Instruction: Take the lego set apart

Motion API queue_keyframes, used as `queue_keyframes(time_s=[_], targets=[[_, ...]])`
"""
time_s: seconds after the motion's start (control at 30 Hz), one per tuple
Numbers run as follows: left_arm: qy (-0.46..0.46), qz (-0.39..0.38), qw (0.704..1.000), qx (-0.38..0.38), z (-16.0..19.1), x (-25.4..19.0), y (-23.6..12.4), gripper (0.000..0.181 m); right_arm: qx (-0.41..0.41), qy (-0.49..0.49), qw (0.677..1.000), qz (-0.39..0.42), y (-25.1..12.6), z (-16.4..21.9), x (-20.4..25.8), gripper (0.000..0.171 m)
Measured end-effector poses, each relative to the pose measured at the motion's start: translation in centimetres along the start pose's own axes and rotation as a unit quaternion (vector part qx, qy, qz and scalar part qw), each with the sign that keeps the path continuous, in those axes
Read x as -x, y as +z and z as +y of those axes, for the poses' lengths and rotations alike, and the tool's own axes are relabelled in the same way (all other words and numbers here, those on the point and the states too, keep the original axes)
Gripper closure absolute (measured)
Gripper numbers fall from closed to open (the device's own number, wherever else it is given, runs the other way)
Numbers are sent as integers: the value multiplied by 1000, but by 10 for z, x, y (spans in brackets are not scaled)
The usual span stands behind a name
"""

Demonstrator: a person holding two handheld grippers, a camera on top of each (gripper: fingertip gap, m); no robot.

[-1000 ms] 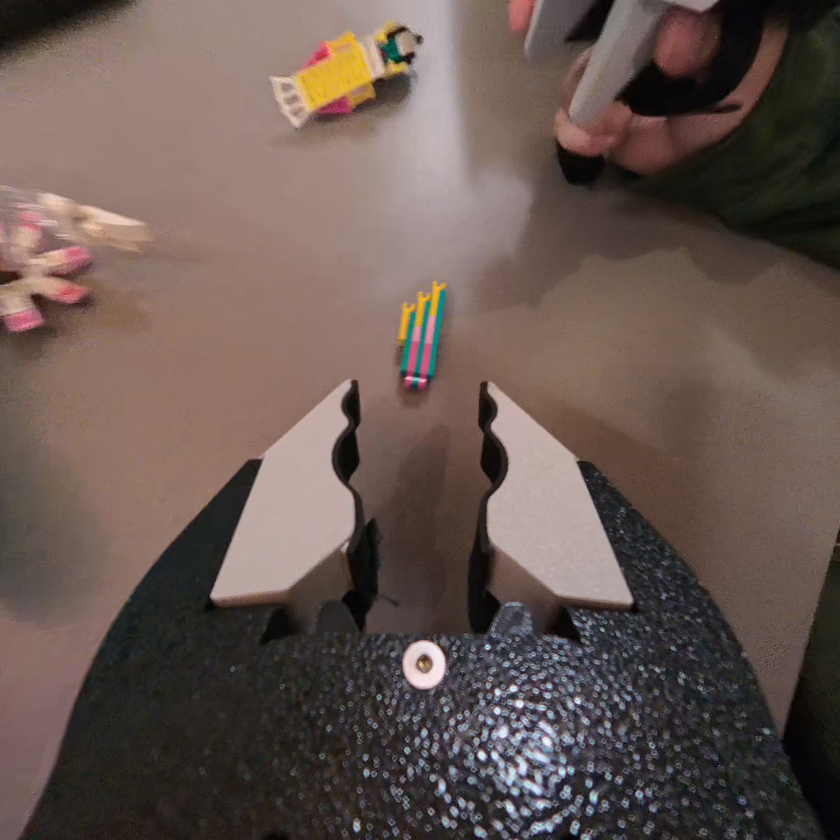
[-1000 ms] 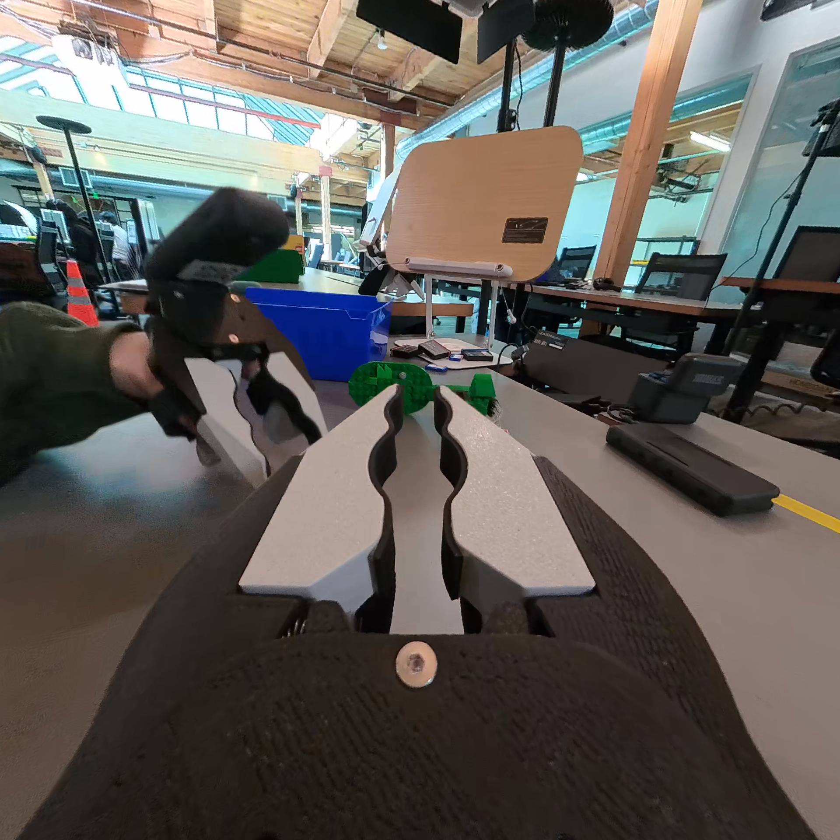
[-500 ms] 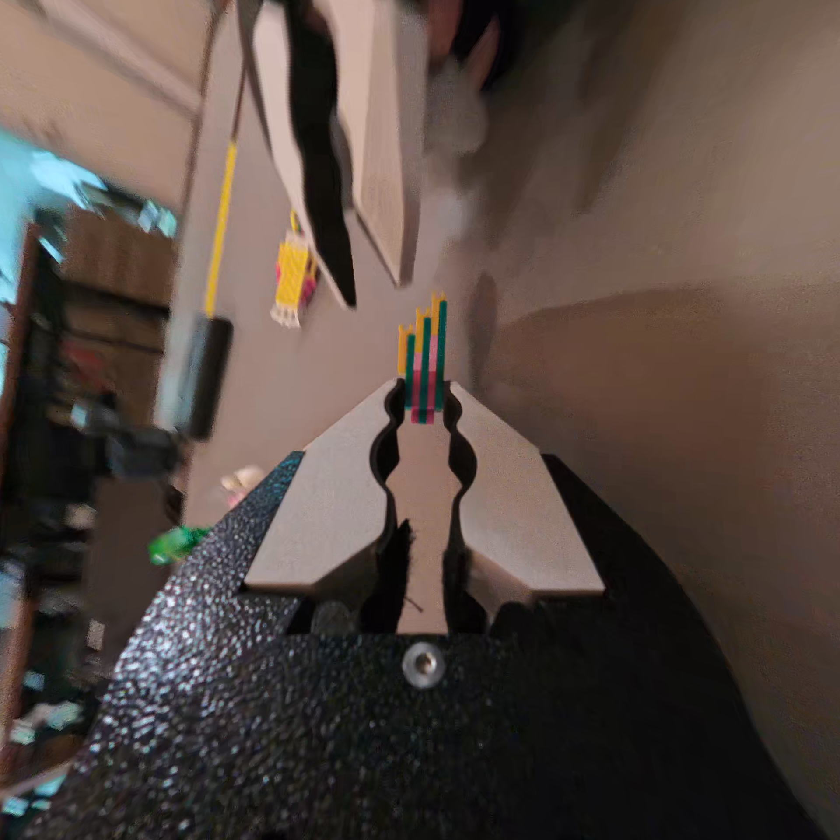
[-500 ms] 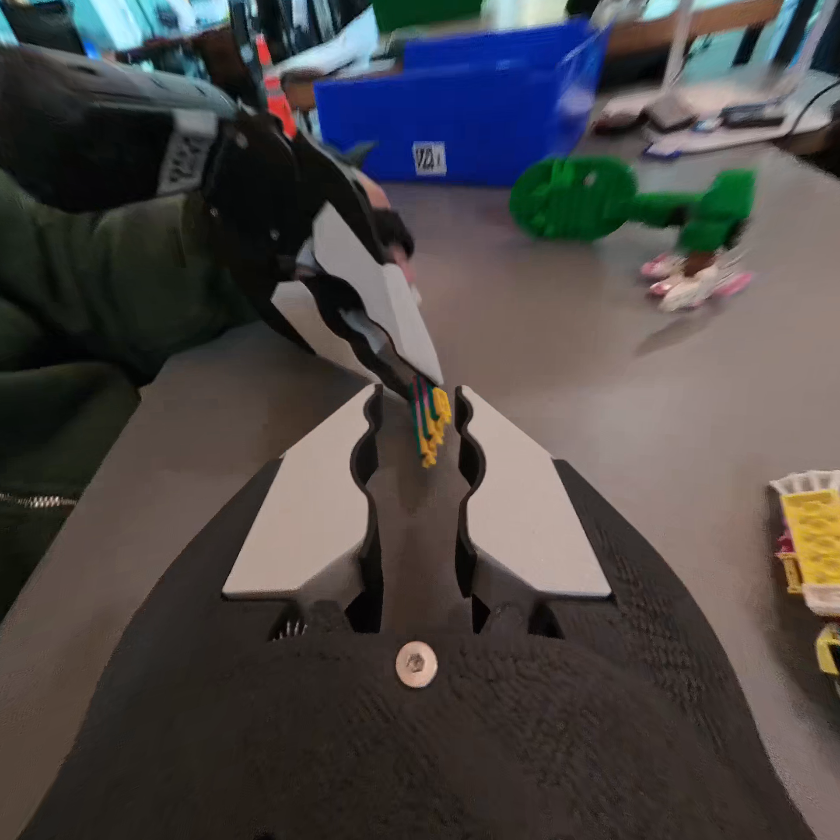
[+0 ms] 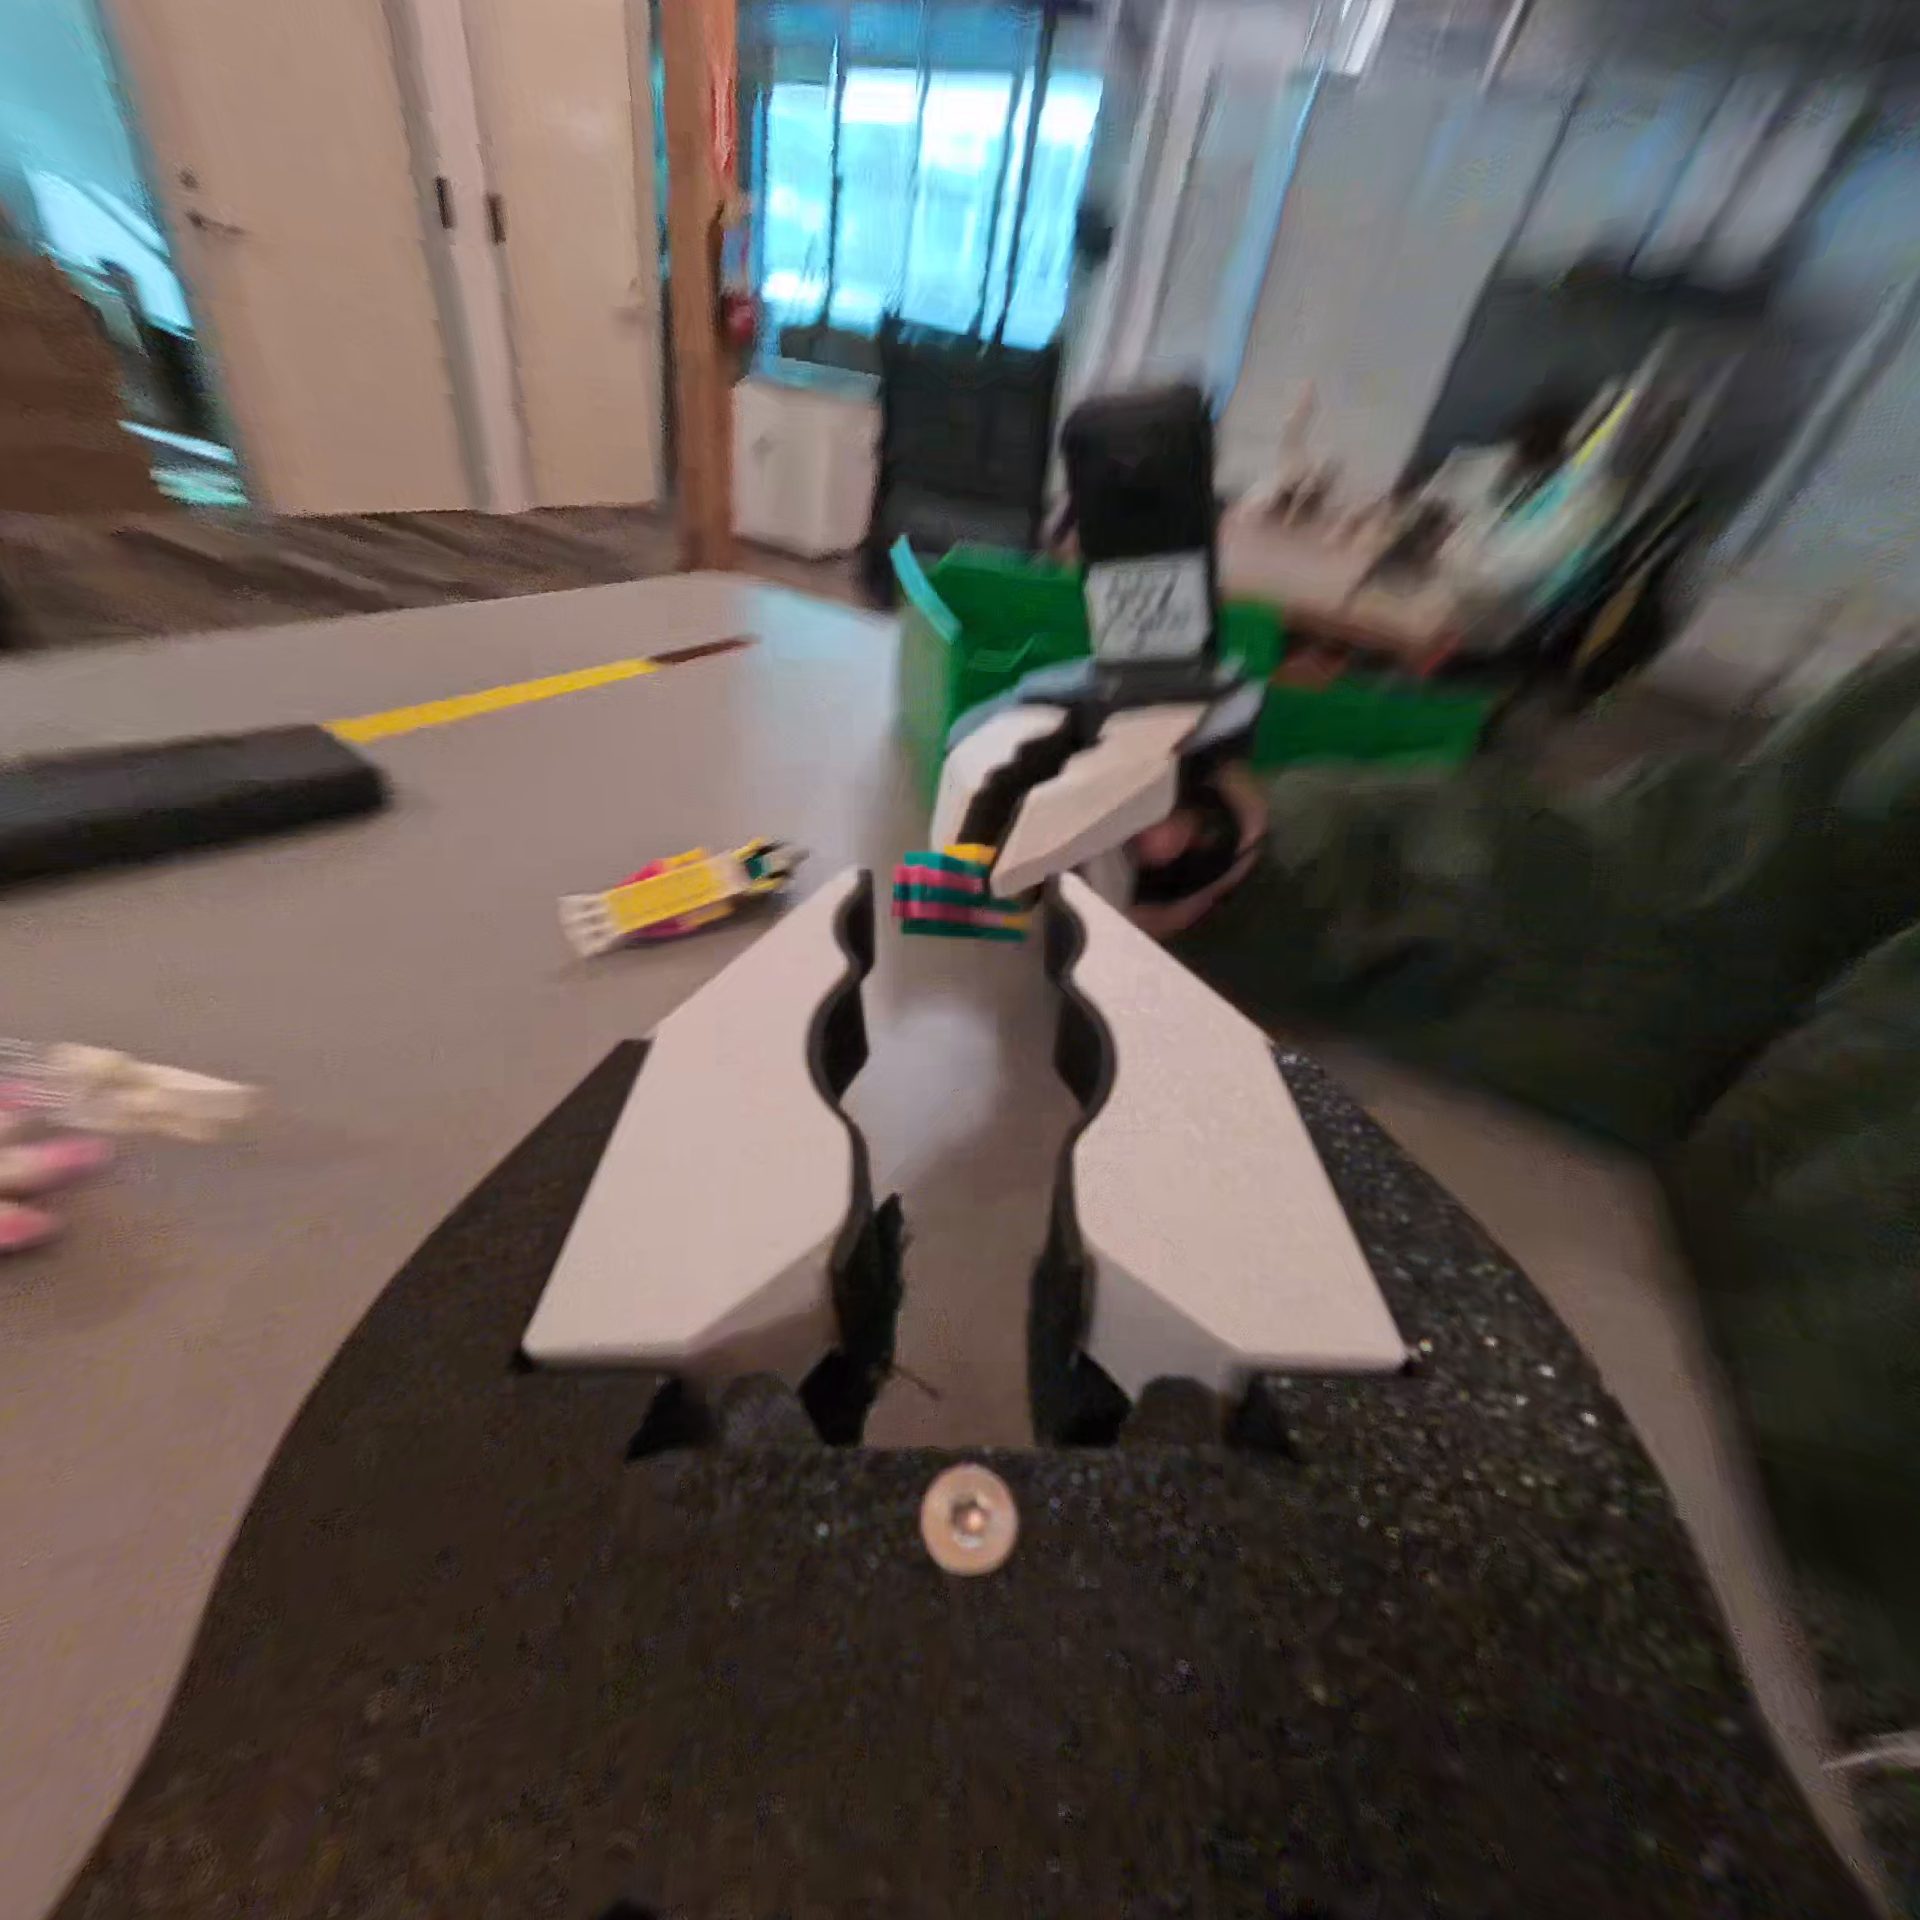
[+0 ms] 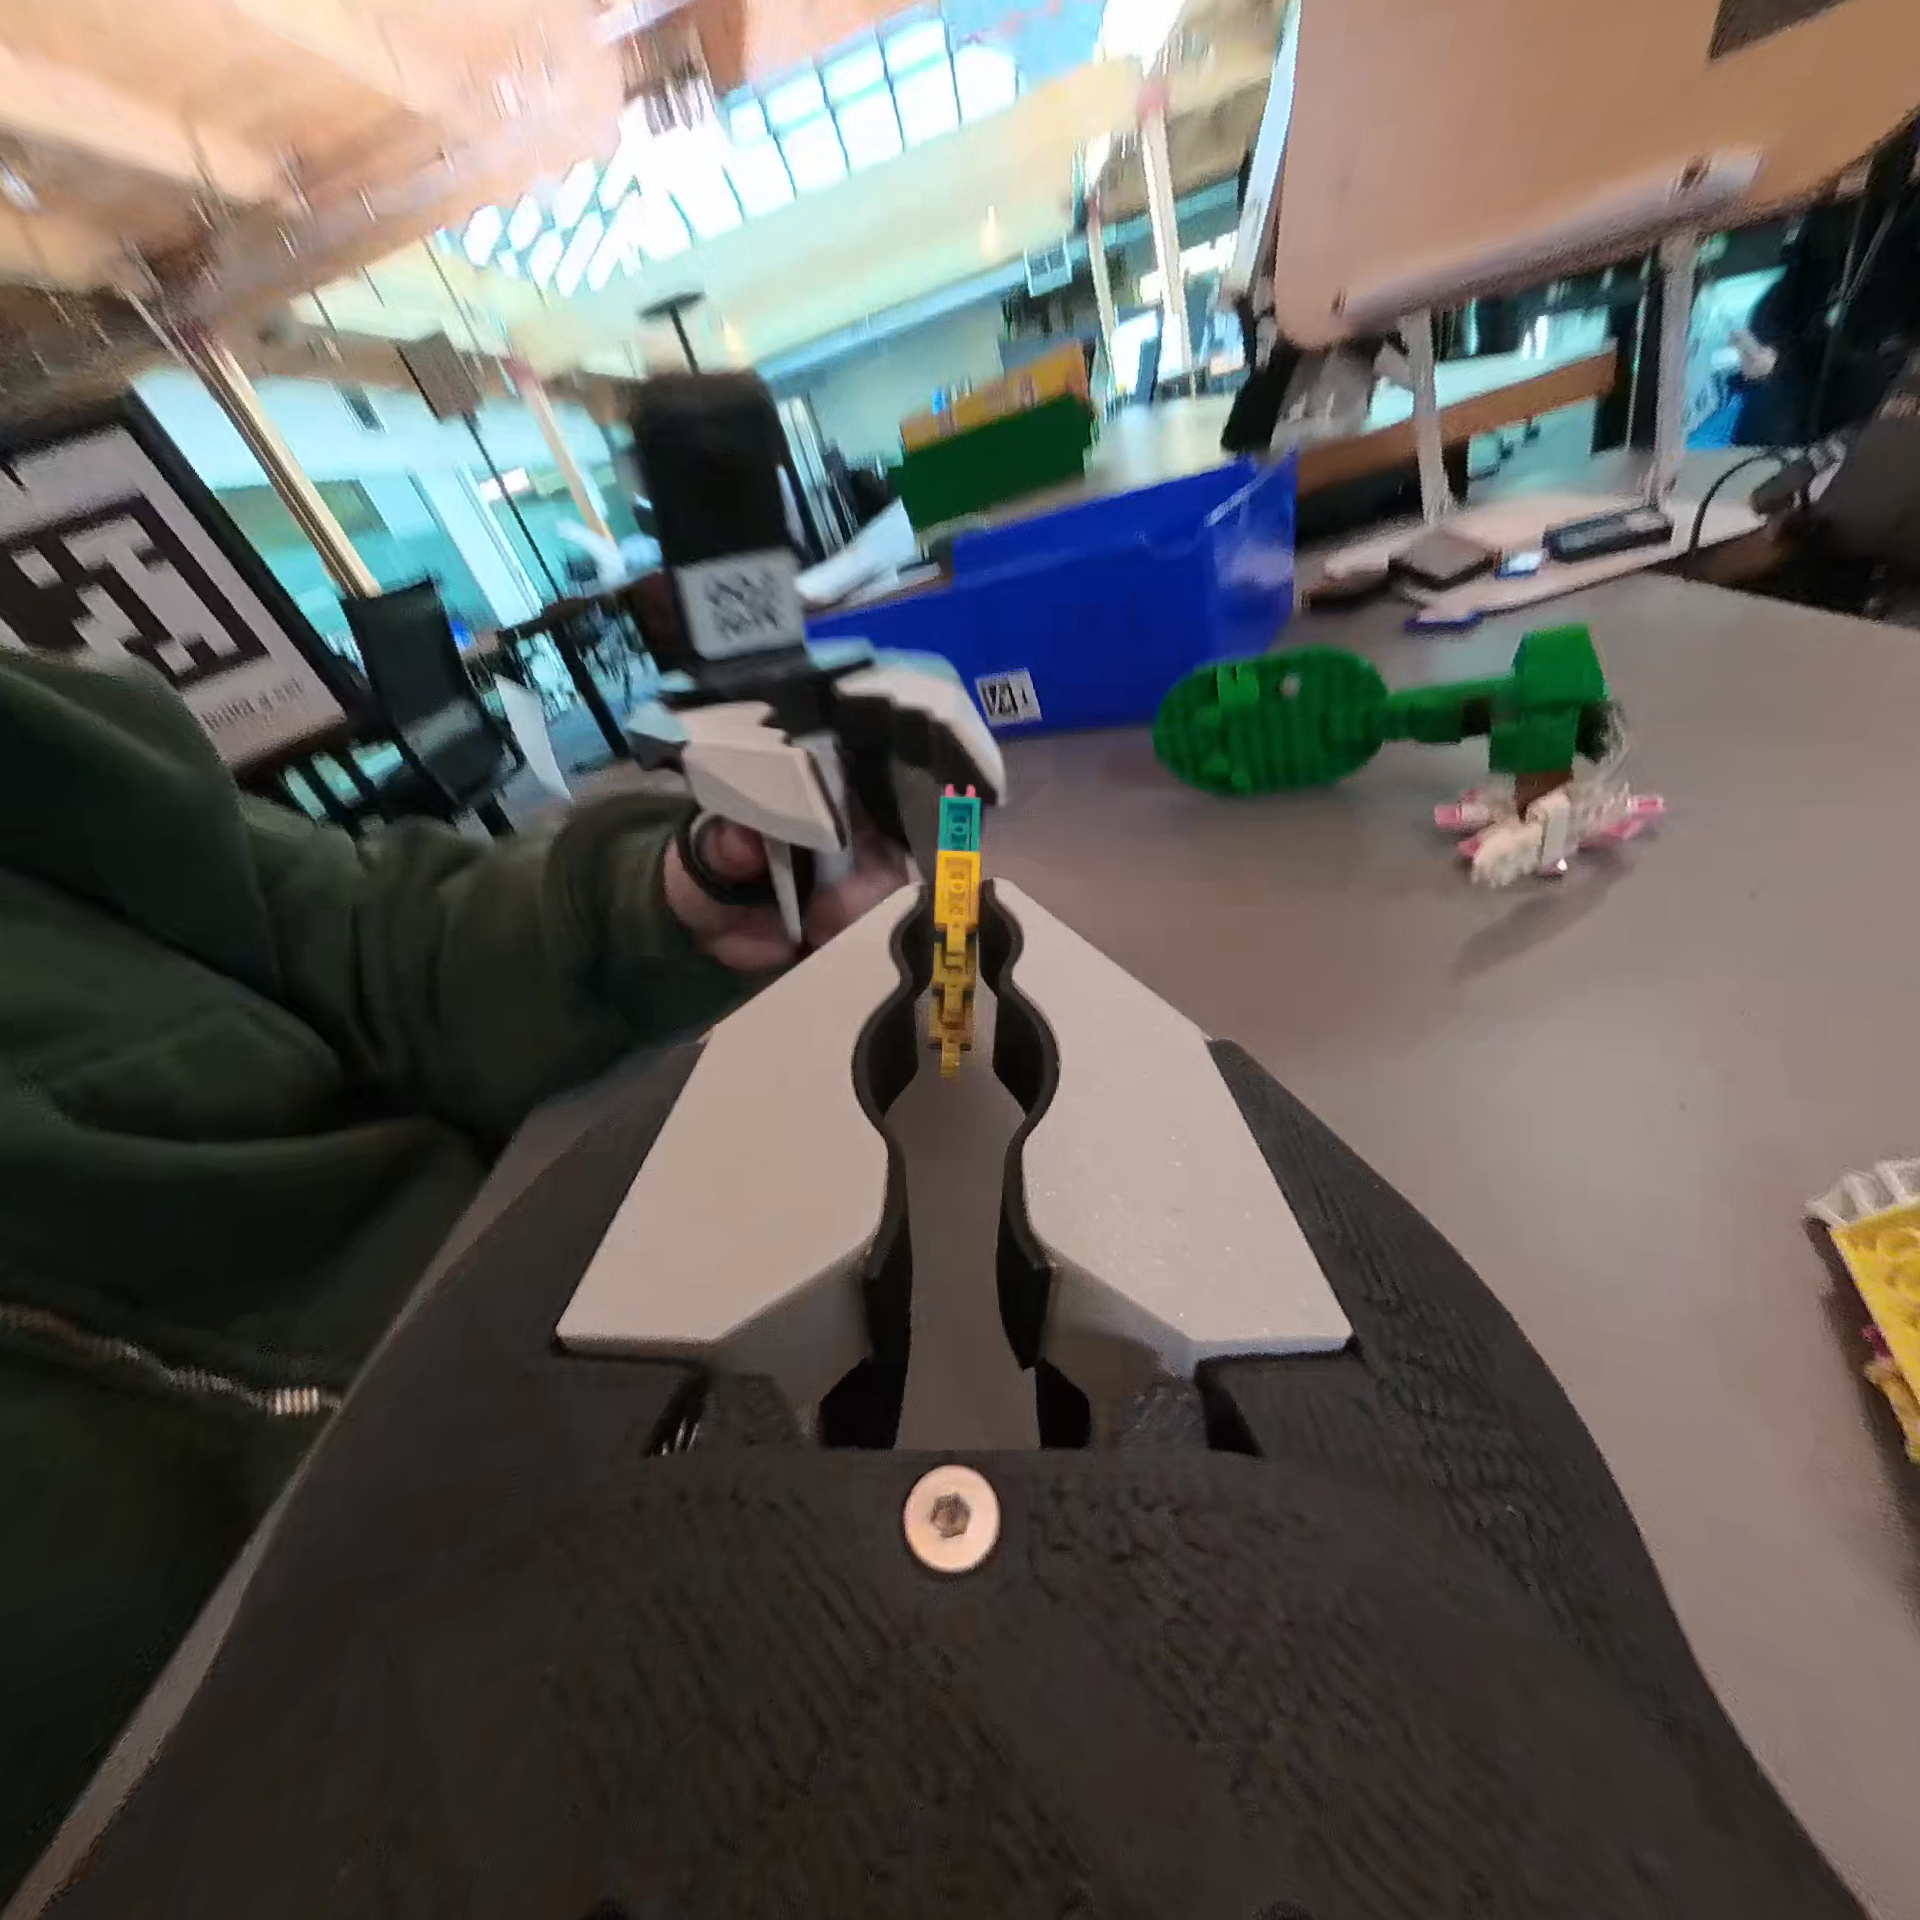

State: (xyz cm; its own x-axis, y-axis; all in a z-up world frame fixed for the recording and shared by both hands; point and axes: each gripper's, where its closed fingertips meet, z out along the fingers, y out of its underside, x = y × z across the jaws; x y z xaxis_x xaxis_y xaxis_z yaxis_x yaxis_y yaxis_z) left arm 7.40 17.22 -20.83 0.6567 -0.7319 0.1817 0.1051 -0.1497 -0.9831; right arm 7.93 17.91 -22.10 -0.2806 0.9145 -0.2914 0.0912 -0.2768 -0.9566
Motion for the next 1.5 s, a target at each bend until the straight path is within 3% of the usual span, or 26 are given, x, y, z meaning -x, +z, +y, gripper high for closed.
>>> queue_keyframes(time_s=[0.1, 0.27, 0.37, 0.47, 0.53, 0.63, 0.77, 0.83, 1.27, 1.4, 1.5], targets=[[-132, 69, 987, -53, -6, -3, 0, 160, -58, 10, 998, -8, 1, -14, 4, 166], [-182, 124, 973, -73, -4, -16, 11, 161, -90, 17, 996, -21, 4, -20, 12, 165], [-175, 119, 973, -95, -7, -18, 12, 168, -98, 26, 994, -33, 5, -21, 16, 165], [-155, 100, 983, -12, 12, -15, 15, 175, -53, 18, 998, -34, 0, -10, 11, 154], [-128, 97, 986, 42, 26, -17, 15, 175, -20, 20, 998, -47, -4, -3, 10, 164], [-103, 97, 987, 80, 37, -19, 14, 175, 31, 8, 998, -56, -6, 10, 12, 164], [-87, 105, 985, 103, 44, -23, 15, 175, 65, 17, 996, -64, -7, 21, 13, 159], [-83, 103, 985, 111, 47, -23, 14, 175, 75, 17, 994, -71, -7, 24, 16, 165], [-24, 98, 979, 176, 59, -22, -5, 175, 144, -45, 986, -70, -9, 42, 21, 166], [-75, 12, 994, 78, 25, 32, -61, 176, 78, -28, 996, -17, -42, 11, -4, 166], [-87, 5, 993, 74, 29, 36, -60, 175, 84, -21, 995, -41, -26, 18, 6, 166]])
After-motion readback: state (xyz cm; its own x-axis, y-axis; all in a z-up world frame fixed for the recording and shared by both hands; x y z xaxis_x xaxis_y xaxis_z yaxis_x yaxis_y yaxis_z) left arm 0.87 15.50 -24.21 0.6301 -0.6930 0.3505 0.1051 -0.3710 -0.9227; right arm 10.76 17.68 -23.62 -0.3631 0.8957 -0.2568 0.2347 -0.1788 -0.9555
